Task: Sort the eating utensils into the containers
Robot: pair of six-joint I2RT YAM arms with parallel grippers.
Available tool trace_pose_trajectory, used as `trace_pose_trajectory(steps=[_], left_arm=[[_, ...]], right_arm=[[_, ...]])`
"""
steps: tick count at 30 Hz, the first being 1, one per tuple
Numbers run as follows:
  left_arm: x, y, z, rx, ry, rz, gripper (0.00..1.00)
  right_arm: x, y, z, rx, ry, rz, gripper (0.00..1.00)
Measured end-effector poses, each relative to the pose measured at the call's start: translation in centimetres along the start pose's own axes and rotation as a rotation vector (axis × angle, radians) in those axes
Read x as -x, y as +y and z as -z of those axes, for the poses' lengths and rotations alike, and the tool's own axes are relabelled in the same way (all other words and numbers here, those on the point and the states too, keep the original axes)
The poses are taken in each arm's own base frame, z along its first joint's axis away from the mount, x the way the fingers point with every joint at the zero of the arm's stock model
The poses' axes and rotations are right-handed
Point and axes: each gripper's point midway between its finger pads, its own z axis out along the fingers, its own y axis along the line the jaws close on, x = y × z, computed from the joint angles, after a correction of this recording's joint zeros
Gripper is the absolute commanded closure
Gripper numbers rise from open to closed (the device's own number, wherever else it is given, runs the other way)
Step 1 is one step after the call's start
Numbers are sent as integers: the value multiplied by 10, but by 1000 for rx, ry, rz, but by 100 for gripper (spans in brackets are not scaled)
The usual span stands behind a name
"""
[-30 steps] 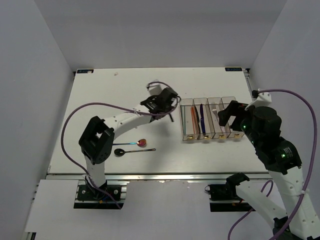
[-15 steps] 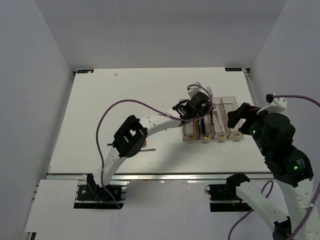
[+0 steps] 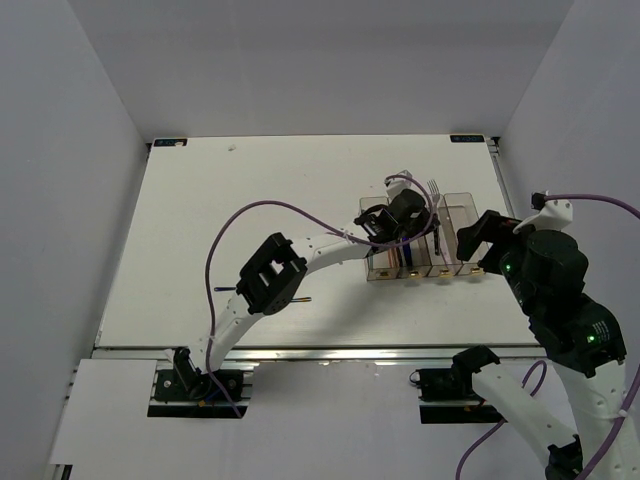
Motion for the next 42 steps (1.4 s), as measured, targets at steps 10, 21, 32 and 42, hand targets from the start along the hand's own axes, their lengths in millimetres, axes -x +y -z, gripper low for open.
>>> trace_pose_trajectory(steps=[10, 21, 32, 42], left_arm=[[-1, -10, -8, -22, -21, 46, 64], [-7, 1, -14, -6, -17, 34, 18], [99, 10, 103, 301, -286, -132, 2], [227, 195, 350, 953, -539, -121, 2]], right_arm=[[-4, -2, 0, -2, 6, 6, 11], [-5, 2, 0, 19, 7, 15, 11], [-4, 29, -16, 128, 40, 38, 11], [-96, 80, -75, 351, 387, 134, 11]])
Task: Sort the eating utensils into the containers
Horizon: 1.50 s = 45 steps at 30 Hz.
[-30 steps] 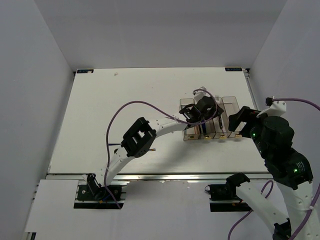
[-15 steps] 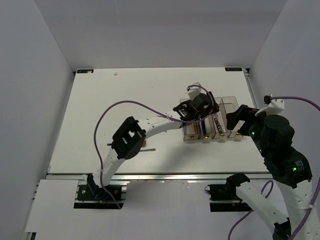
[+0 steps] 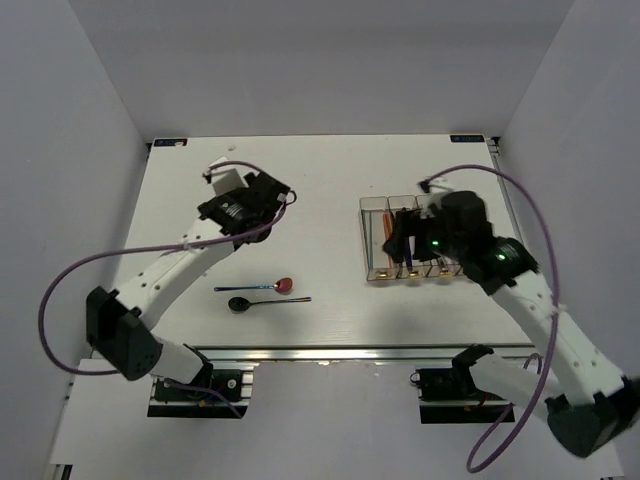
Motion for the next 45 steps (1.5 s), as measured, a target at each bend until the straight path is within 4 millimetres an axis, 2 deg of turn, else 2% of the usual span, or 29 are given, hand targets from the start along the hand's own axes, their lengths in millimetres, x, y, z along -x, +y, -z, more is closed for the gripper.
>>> trace_pose_trajectory(steps=[2, 3, 7, 8, 9, 10, 13, 14, 16, 19, 22, 26, 34, 42, 44, 45], left_arm=[[5, 46, 7, 88, -12, -26, 2], [12, 65, 14, 117, -26, -20, 2], [67, 129, 53, 154, -158, 108, 2], [82, 146, 67, 148, -203, 152, 2], [89, 154, 74, 140, -226, 175, 2], [104, 173, 92, 105, -283, 234, 2], [117, 208, 116, 38, -367, 308, 2], [117, 217, 120, 23, -384, 317, 2], [113, 229, 122, 16, -406, 311, 2], [104, 233, 114, 42, -418, 259, 2], [84, 234, 97, 79, -408, 184, 2], [63, 237, 84, 88, -387, 118, 2], [72, 237, 90, 52, -418, 163, 2], [72, 232, 90, 30, -412, 155, 2], [72, 230, 90, 23, -410, 153, 2], [72, 230, 90, 20, -410, 153, 2]], right_arm=[[-18, 29, -23, 82, 93, 86, 11], [-34, 52, -38, 139, 165, 151, 11], [-97, 142, -79, 359, 358, 414, 14], [-111, 158, -86, 398, 388, 477, 20], [-124, 178, -93, 447, 417, 573, 24], [-134, 196, -101, 485, 426, 651, 33], [-163, 242, -128, 581, 431, 864, 42], [-174, 251, -135, 607, 438, 909, 42], [-193, 257, -151, 638, 465, 991, 42], [-209, 254, -176, 643, 501, 1064, 42], [-217, 250, -192, 649, 517, 1113, 42], [-214, 250, -198, 675, 509, 1155, 42], [-204, 262, -198, 769, 474, 1161, 44], [-215, 251, -219, 771, 499, 1162, 45], [-216, 247, -225, 770, 501, 1163, 53], [-214, 248, -226, 775, 491, 1165, 63]])
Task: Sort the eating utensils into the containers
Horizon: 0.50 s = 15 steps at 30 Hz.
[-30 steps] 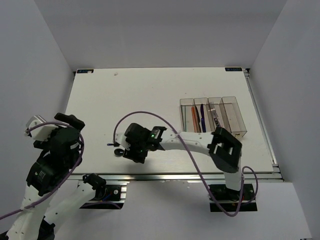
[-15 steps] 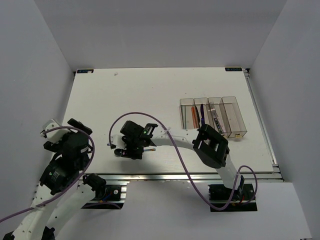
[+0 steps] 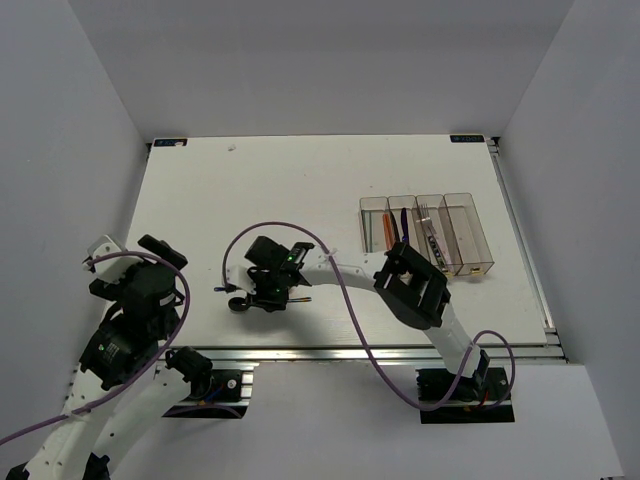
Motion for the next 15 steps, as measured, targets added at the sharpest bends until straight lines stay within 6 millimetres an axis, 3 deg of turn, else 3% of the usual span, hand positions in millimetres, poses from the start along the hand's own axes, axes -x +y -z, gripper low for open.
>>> trace_pose_trajectory(steps=[2, 6, 9, 10, 15], left_arm=[[-1, -1, 0, -6, 3, -2, 2], [-1, -3, 0, -12, 5, -4, 2], [-2, -3, 0, -15, 8, -9, 2], [-2, -3, 0, -16, 8, -10, 2], [-4, -4, -1, -20, 9, -13, 2]], right_arm=[[0, 0, -1, 6, -8, 0, 72], [2, -2, -4, 7, -29, -2, 73], [7, -1, -6, 7, -47, 10, 90], [8, 1, -7, 14, -52, 12, 100], [13, 12, -9, 61, -71, 13, 100]])
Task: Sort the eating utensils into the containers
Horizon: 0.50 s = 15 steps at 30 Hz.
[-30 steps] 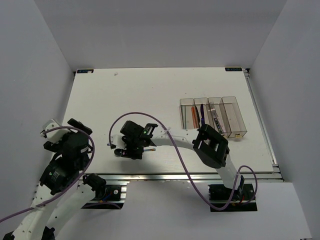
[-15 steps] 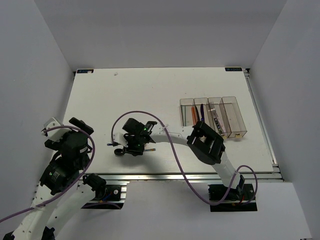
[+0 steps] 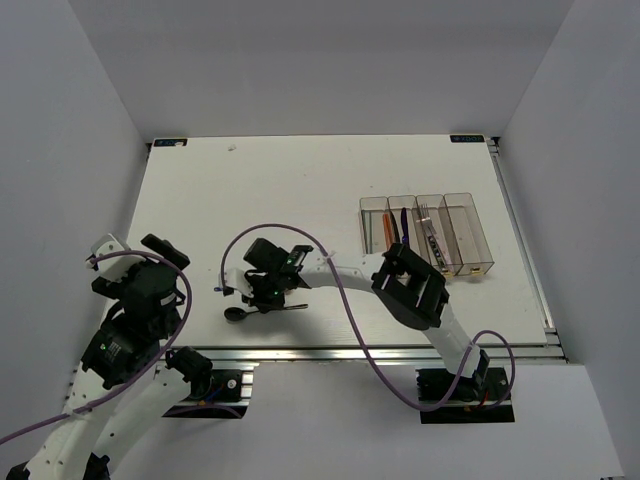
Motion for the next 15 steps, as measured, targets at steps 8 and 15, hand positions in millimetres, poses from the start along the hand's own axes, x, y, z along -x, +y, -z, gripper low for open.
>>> trace_pose_trajectory(steps=[8, 15], left_arm=[[0, 0, 0, -1, -1, 0, 2], [1, 0, 0, -1, -2, 3, 2]], right_arm=[[12, 29, 27, 73, -102, -108, 100], [67, -45, 154, -200, -425, -336, 100]])
